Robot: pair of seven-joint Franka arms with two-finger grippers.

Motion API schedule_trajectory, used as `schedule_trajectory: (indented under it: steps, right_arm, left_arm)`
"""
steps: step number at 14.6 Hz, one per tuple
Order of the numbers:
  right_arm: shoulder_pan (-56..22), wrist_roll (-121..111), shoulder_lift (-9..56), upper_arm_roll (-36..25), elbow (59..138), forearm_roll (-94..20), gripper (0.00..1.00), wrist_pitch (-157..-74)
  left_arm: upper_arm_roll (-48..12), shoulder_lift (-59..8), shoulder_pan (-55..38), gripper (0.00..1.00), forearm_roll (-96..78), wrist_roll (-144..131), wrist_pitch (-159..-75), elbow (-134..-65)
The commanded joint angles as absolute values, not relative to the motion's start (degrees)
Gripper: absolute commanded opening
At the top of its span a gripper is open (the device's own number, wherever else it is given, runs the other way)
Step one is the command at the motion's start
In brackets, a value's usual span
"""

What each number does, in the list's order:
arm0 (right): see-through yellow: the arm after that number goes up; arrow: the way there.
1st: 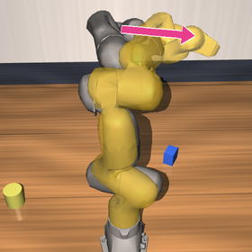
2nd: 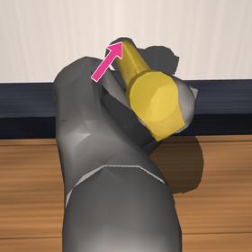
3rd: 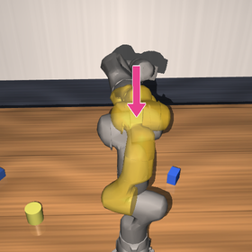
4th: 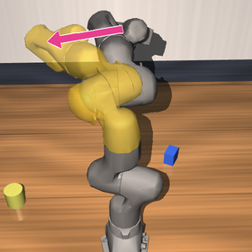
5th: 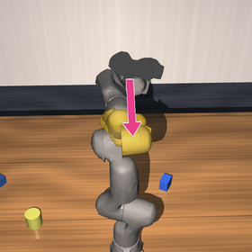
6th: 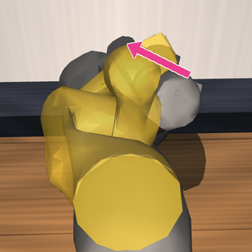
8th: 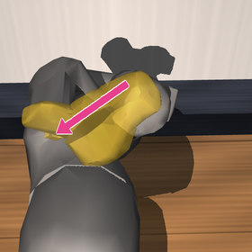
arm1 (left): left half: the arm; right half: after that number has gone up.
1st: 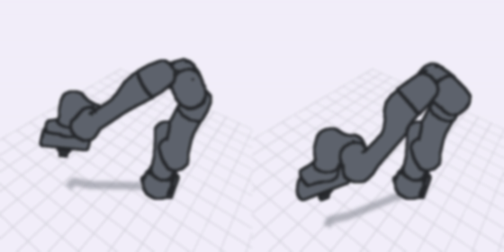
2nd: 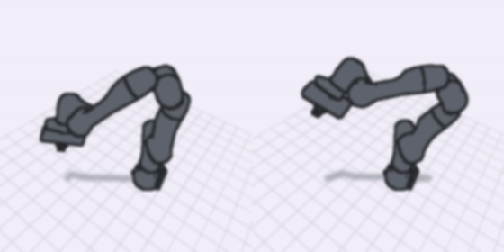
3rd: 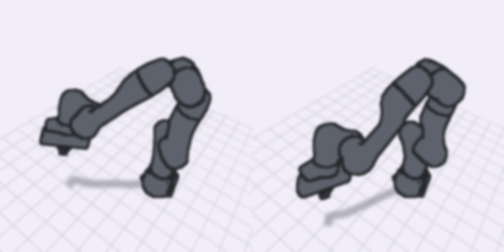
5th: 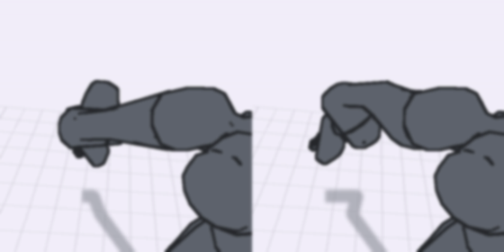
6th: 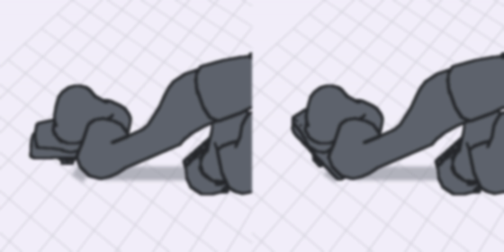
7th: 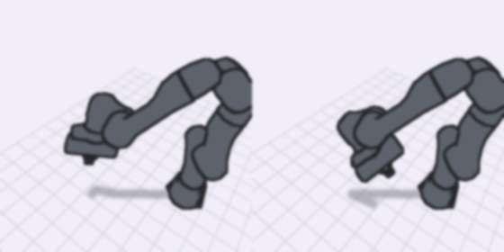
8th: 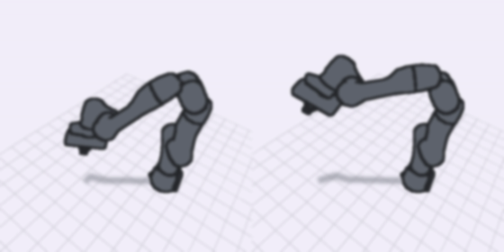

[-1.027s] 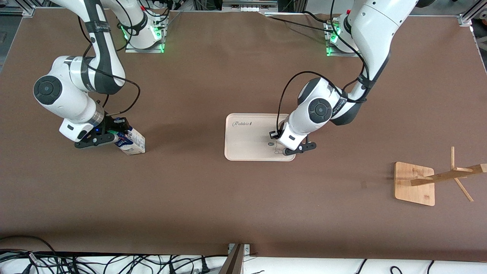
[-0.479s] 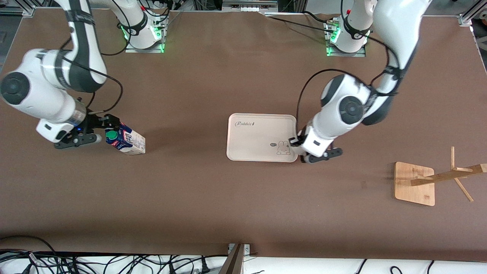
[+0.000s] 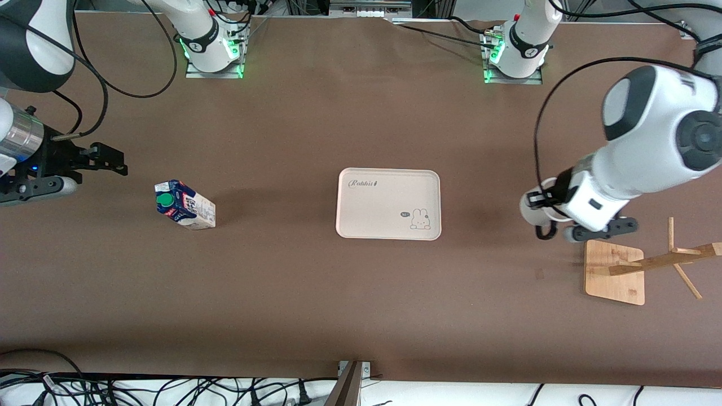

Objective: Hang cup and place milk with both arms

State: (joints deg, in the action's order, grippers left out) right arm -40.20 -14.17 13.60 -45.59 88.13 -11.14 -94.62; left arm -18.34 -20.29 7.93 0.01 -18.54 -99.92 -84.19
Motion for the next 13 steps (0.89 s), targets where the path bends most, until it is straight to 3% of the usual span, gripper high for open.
schedule_trajectory:
  steps: [1,7,13]
  right_arm:
    - [-39.6,-7.0,14.8,-46.0,84.6,-12.2,1.0,-90.5]
    - [-39.6,-6.3,14.2,-48.9,83.1,-12.3,1.0,-90.1]
    - [-40.0,-7.1,14.8,-50.0,74.8,-11.9,1.0,-86.0]
  left_arm:
    - [-14.3,-19.6,8.5,0.0,1.2,-9.3,-98.7,-83.5]
    - [-8.7,-19.6,8.8,0.0,0.4,-3.3,-92.3,-80.2]
    - [-3.2,-19.8,8.8,0.0,0.4,8.5,-92.3,-78.7]
